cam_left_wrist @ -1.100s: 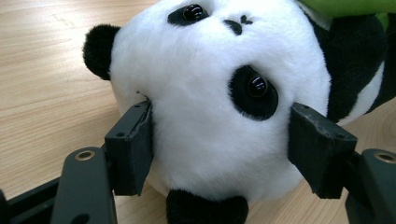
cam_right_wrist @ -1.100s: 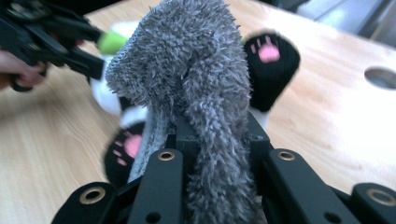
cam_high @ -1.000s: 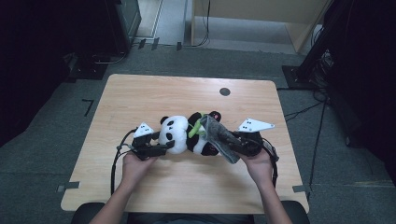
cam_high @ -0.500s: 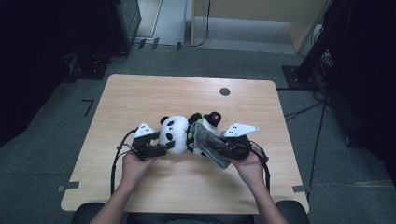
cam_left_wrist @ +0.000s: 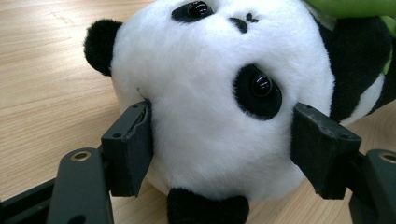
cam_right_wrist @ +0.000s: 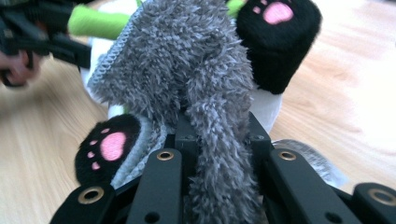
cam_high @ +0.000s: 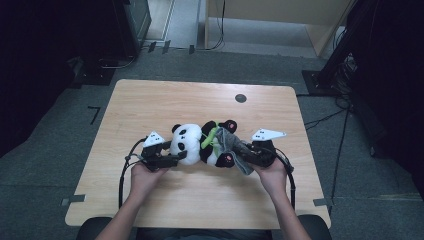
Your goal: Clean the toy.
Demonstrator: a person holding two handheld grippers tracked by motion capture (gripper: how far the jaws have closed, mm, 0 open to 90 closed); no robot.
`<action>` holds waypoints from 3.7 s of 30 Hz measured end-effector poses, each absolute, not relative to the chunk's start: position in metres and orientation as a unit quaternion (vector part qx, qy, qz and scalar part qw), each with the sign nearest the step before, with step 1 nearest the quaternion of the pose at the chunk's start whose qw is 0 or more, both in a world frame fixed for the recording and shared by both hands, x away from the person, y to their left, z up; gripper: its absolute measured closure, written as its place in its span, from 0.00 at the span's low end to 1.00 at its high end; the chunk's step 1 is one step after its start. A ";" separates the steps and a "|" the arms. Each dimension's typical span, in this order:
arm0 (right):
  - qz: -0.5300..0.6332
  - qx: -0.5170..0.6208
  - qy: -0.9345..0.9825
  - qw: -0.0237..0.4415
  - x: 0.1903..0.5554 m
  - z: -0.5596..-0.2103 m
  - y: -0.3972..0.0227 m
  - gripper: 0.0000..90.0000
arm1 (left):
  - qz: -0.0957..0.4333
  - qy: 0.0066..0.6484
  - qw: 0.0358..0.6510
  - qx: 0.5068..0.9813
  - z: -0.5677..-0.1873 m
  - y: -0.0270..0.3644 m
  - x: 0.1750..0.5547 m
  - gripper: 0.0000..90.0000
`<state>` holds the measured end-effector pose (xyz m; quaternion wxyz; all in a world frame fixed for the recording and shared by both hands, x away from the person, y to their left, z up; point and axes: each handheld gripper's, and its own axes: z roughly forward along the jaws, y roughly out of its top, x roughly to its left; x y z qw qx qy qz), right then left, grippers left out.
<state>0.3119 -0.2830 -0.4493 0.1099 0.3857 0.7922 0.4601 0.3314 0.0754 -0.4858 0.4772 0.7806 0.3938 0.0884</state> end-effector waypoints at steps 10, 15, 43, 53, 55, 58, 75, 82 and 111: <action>0.428 0.408 0.796 0.130 0.326 -0.466 -0.291 0.83 | 0.087 0.395 0.481 0.778 -0.486 0.076 0.333 0.30; 0.394 0.432 0.800 0.132 0.331 -0.469 -0.299 0.84 | 0.086 0.393 0.483 0.777 -0.485 0.077 0.332 0.32; 0.432 0.320 0.833 0.130 0.330 -0.378 -0.167 0.84 | 0.093 0.397 0.486 0.773 -0.483 0.076 0.328 0.36; 0.367 0.302 0.869 0.139 0.348 -0.398 -0.097 0.84 | 0.098 0.401 0.487 0.770 -0.483 0.076 0.327 0.38; 0.371 0.293 0.870 0.138 0.348 -0.405 -0.096 0.84 | 0.094 0.406 0.489 0.766 -0.484 0.077 0.327 0.38; 0.366 0.284 0.875 0.138 0.341 -0.411 -0.102 0.85 | 0.089 0.411 0.491 0.763 -0.485 0.078 0.328 0.40; 0.389 0.293 0.863 0.134 0.308 -0.421 -0.144 0.87 | 0.092 0.401 0.480 0.775 -0.484 0.075 0.327 0.41; 0.357 0.290 0.880 0.116 0.301 -0.422 -0.162 0.87 | 0.089 0.404 0.480 0.774 -0.484 0.075 0.327 0.42; 0.363 0.351 0.851 0.148 0.298 -0.385 -0.231 0.87 | 0.097 0.398 0.479 0.776 -0.485 0.073 0.325 0.47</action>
